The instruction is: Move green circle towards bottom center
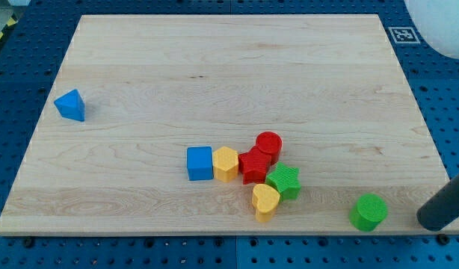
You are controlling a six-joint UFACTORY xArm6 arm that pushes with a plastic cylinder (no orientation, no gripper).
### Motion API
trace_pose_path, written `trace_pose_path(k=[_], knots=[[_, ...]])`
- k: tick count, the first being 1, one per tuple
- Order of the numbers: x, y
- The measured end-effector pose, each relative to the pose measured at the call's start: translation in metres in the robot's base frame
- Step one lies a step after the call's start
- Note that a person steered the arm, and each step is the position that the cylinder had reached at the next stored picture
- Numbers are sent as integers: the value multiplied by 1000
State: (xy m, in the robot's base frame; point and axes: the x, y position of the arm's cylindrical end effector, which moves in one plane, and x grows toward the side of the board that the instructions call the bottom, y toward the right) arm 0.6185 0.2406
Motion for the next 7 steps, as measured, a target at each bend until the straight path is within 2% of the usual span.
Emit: trace_pose_path(k=[3, 7], knots=[[0, -21], [-1, -91]])
